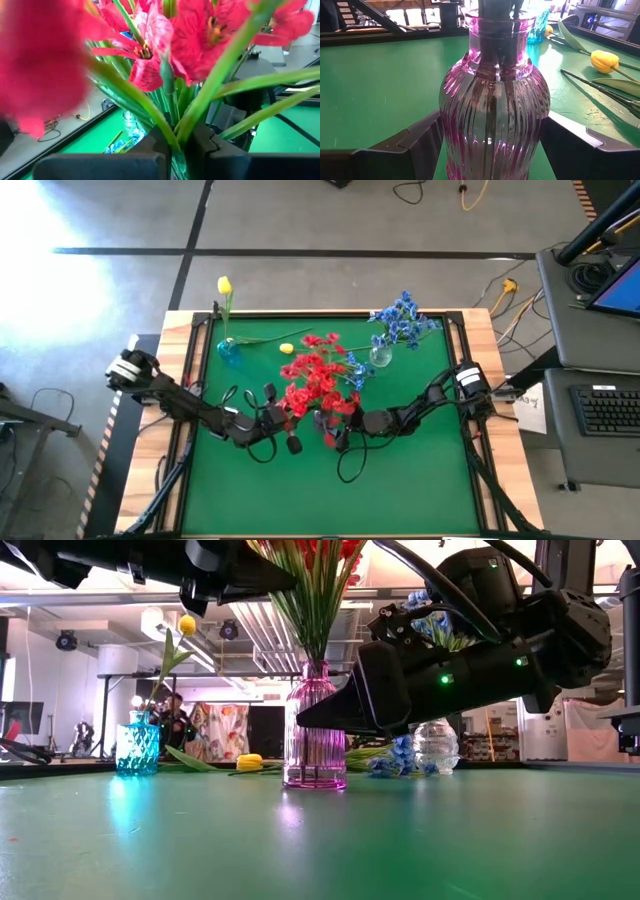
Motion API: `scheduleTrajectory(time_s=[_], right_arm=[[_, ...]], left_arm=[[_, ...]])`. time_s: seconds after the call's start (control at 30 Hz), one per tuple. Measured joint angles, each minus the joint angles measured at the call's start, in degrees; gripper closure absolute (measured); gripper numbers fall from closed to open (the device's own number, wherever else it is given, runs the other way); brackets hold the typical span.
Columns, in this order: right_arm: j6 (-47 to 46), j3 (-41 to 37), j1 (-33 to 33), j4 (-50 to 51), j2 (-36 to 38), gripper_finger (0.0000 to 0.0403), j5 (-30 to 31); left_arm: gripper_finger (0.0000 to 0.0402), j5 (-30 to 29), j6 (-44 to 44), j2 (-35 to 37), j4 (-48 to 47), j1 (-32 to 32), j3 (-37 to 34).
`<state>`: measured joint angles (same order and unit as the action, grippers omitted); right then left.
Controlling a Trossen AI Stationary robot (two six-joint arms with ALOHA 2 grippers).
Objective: Sort flowers into vase by color
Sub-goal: Put the red flowers into the purple vase, then put the blue flowers into the transparent vase
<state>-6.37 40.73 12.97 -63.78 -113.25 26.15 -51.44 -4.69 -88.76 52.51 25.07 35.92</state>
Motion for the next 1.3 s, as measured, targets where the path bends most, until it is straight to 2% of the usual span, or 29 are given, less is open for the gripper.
scheduleTrajectory(time_s=[0.27, 0.5, 0.73, 0.87, 1.07, 1.3], right_arm=[[0.0, 0.0, 0.0, 0.2, 0.2, 0.0119, 0.8], [-0.3, -0.1, 0.0, 0.9, 0.3, 0.0087, 0.8], [-1.1, -0.1, 0.1, 0.6, 0.3, 0.0068, 0.8], [-1.6, -0.1, 0.1, 0.5, 0.3, 0.007, 0.8], [-3.0, -0.1, 0.1, 0.5, 0.4, 0.0066, 0.8], [-3.7, -0.1, 0.5, 0.6, 0.5, 0.0065, 0.8]], left_arm=[[0.0311, -0.1, -0.6, 1.5, -2.1, 1.7, 0.0], [0.0226, -0.5, -0.6, 1.5, -3.0, 3.0, 0.0], [0.016, -9.7, -0.6, 1.5, -4.0, 5.4, 0.0], [0.0139, -13.8, -0.9, 1.5, -4.2, 7.4, 0.0], [0.0128, -14.0, -0.3, 1.8, -5.2, 9.2, 0.0], [0.0128, -13.9, 4.7, 4.6, -13.8, 10.8, 0.0]])
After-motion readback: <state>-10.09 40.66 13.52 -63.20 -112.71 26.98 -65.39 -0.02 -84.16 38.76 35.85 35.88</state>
